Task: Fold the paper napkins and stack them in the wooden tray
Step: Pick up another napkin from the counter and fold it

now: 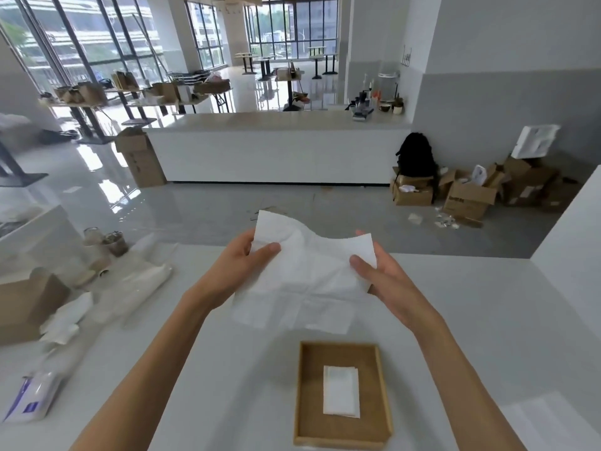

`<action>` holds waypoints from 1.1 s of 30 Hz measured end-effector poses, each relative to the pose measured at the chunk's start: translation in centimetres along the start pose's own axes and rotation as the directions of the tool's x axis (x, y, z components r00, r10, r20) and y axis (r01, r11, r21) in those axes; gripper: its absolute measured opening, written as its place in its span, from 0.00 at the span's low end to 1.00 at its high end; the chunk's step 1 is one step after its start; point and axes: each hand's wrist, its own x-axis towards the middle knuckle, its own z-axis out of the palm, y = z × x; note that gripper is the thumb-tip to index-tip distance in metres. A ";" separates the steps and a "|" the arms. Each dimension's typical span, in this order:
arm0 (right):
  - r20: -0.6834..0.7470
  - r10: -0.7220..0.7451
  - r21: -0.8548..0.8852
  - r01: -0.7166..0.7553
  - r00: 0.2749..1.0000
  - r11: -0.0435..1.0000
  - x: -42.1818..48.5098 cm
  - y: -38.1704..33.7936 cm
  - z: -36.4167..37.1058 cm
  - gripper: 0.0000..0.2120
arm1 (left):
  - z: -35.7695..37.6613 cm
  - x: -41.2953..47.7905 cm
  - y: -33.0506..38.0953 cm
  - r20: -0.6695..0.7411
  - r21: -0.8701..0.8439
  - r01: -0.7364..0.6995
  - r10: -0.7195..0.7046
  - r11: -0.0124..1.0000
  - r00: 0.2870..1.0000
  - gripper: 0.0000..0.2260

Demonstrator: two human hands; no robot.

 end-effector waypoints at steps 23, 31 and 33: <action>-0.219 -0.034 -0.037 0.027 0.975 0.999 0.2 -3.6 -2.5 0.27 | 4.1 1.9 -5.9 0.394 -0.673 0.379 -0.126 0.635 0.910 0.37; -0.257 0.037 -0.081 -0.060 0.966 0.995 -2.4 -2.1 -5.1 0.24 | 7.0 3.3 -4.0 0.071 -0.234 0.271 -0.262 0.934 0.963 0.15; -0.276 0.037 -0.051 -0.053 0.960 0.997 -2.6 -2.2 -5.8 0.23 | 7.2 3.4 -3.9 0.105 -0.286 0.277 -0.258 0.917 0.960 0.10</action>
